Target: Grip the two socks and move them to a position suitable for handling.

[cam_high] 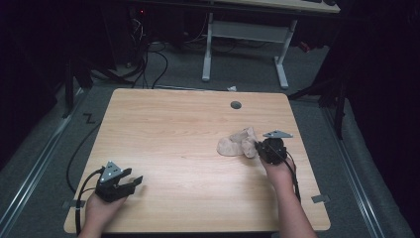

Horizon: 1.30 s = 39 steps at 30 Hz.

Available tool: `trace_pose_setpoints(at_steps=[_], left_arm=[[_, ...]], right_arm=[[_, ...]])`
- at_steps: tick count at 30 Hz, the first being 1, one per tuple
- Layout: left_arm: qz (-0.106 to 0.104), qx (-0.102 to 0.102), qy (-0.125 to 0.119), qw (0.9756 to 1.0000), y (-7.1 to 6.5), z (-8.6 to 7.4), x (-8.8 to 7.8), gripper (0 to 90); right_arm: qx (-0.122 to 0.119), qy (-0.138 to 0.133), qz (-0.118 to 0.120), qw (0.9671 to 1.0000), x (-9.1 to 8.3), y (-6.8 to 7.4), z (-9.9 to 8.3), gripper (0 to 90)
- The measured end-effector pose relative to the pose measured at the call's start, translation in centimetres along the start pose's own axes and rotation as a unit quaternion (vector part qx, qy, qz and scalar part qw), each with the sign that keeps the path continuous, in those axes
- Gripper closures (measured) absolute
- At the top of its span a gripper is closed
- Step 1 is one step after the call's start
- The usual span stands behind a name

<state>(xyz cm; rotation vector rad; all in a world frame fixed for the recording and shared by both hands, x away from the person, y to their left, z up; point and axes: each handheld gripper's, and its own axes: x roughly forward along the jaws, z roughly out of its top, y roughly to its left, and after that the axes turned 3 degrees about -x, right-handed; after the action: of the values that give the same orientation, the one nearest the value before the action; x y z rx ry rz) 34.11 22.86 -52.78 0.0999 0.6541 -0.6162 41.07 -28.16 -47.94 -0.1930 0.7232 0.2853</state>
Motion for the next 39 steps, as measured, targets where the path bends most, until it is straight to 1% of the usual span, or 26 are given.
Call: trace_pose_setpoints(at_steps=[1,4,5,6,7,9,13,15,16,17,20,27,29,30,31,32,33,34,35,36,37,38,39], left_arm=[[0.0,0.0,-0.002,1.0,0.0,0.0,0.0,44.0],[0.0,0.0,-0.002,1.0,0.0,0.0,0.0,44.0],[0.0,0.0,-0.001,1.0,0.0,0.0,0.0,44.0],[0.001,0.0,-0.001,1.0,0.0,0.0,0.0,44.0],[0.0,0.001,-0.001,1.0,0.0,0.0,0.0,44.0],[0.0,0.001,0.0,1.0,0.0,0.0,0.0,44.0],[-0.001,0.001,0.001,1.0,0.0,0.0,0.1,44.0],[0.002,0.003,0.0,1.0,-0.1,0.0,0.1,44.0],[0.001,0.003,0.001,1.0,-0.1,0.0,0.1,44.0],[0.001,0.003,0.002,1.0,-0.1,0.0,0.1,44.0],[-0.002,0.002,0.002,1.0,-0.1,0.0,0.2,44.0],[-0.006,0.003,0.004,1.0,-0.3,-0.1,0.2,44.0],[-0.007,0.003,0.004,1.0,-0.3,-0.1,0.2,44.0],[-0.008,0.003,0.002,1.0,-0.3,-0.1,0.2,44.0],[-0.008,0.003,0.001,1.0,-0.4,-0.1,0.2,44.0],[-0.009,0.003,0.001,1.0,-0.4,-0.1,0.2,44.0],[-0.009,0.003,0.001,1.0,-0.4,-0.1,0.2,44.0],[-0.009,0.003,0.0,1.0,-0.4,-0.1,0.2,44.0],[-0.009,0.003,0.0,1.0,-0.4,-0.1,0.2,44.0],[-0.009,0.003,0.0,1.0,-0.4,-0.1,0.2,44.0],[-0.01,0.003,0.0,0.9999,-0.4,-0.1,0.2,44.0],[-0.01,0.003,0.0,0.9999,-0.3,-0.1,0.2,44.0],[-0.01,0.003,-0.001,0.9999,-0.3,-0.1,0.2,43.9]], right_arm=[[0.0,-0.003,-0.001,1.0,-0.6,0.1,0.1,84.6],[0.0,-0.008,-0.004,1.0,-1.0,0.1,0.1,84.6],[-0.002,-0.013,-0.005,0.9999,-1.6,0.0,0.1,84.6],[-0.002,-0.013,-0.005,0.9999,-1.6,0.0,0.1,84.6],[-0.004,-0.015,-0.007,0.9999,-2.0,0.1,0.1,84.6],[-0.004,-0.016,-0.007,0.9998,-2.2,0.1,0.0,84.5],[-0.01,-0.027,-0.012,0.9995,-3.5,0.4,0.0,84.5],[-0.012,-0.03,-0.011,0.9994,-3.7,0.4,0.0,84.5],[-0.01,-0.032,-0.009,0.9994,-4.0,0.5,-0.1,84.5],[-0.014,-0.037,-0.009,0.9992,-4.5,0.6,-0.1,84.5],[-0.017,-0.041,-0.005,0.999,-4.9,0.9,-0.2,84.5],[-0.028,-0.058,0.011,0.9978,-6.2,2.4,-0.6,84.3],[-0.036,-0.06,0.017,0.9974,-6.4,3.2,-0.7,84.4],[-0.037,-0.062,0.02,0.9972,-6.5,3.5,-0.7,84.3],[-0.037,-0.062,0.02,0.9972,-6.5,3.5,-0.7,84.3],[-0.042,-0.063,0.023,0.9969,-6.5,3.8,-0.7,84.3],[-0.045,-0.063,0.031,0.9965,-6.4,4.5,-0.8,84.3],[-0.045,-0.063,0.031,0.9965,-6.4,4.5,-0.8,84.3],[-0.051,-0.061,0.038,0.9961,-6.2,5.2,-0.8,84.3],[-0.055,-0.062,0.043,0.9956,-6.0,5.5,-0.8,84.3],[-0.055,-0.062,0.043,0.9956,-6.0,5.5,-0.8,84.3],[-0.058,-0.062,0.048,0.9952,-5.9,5.9,-0.9,84.3],[-0.062,-0.061,0.062,0.9943,-5.6,7.0,-0.9,84.3]])
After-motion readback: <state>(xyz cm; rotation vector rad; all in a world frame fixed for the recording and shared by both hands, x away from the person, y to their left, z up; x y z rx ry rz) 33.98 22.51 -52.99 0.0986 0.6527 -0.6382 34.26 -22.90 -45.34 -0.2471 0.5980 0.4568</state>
